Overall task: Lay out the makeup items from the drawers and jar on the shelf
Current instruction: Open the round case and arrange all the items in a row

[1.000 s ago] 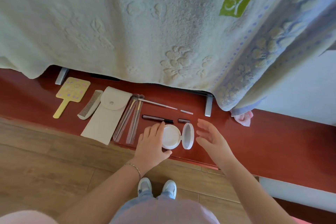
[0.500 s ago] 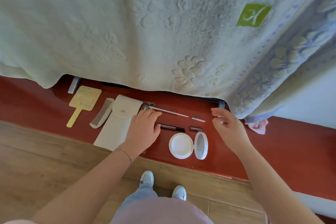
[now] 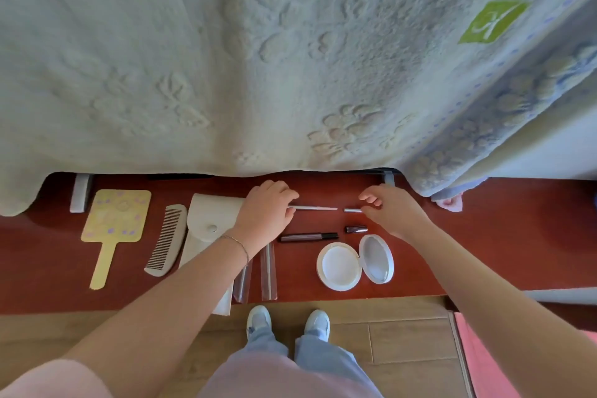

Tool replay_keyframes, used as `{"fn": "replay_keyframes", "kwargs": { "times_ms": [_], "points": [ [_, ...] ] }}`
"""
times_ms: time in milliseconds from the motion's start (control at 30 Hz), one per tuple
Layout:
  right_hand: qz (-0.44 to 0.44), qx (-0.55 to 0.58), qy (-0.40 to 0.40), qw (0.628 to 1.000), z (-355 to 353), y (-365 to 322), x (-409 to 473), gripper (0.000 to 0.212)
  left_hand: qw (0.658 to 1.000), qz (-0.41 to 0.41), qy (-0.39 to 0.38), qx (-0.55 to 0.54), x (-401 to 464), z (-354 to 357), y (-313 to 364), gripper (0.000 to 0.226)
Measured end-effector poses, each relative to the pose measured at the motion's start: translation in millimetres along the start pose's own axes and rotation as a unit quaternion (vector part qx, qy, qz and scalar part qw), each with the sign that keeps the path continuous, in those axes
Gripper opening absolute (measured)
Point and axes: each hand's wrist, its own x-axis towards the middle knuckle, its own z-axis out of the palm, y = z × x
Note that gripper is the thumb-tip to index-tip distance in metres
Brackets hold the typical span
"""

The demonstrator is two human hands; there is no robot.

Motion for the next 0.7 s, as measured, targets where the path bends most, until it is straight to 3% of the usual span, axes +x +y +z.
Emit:
{"fn": "replay_keyframes", "kwargs": {
  "times_ms": [233, 433, 700],
  "points": [
    [-0.033, -0.096, -0.038, 0.994, 6, 5, 14, 0.021, 0.998, -0.020, -0.051, -0.010, 6, 13, 5, 0.027],
    [-0.075, -0.133, -0.030, 0.988, 14, 10, 20, 0.016, 0.999, -0.017, -0.016, -0.042, 9, 19, 7, 0.008],
    [-0.088, -0.142, 0.010, 0.986, 12, 24, 23, 0.013, 0.999, 0.006, 0.002, -0.043, 21, 27, 18, 0.009]
  ]
}}
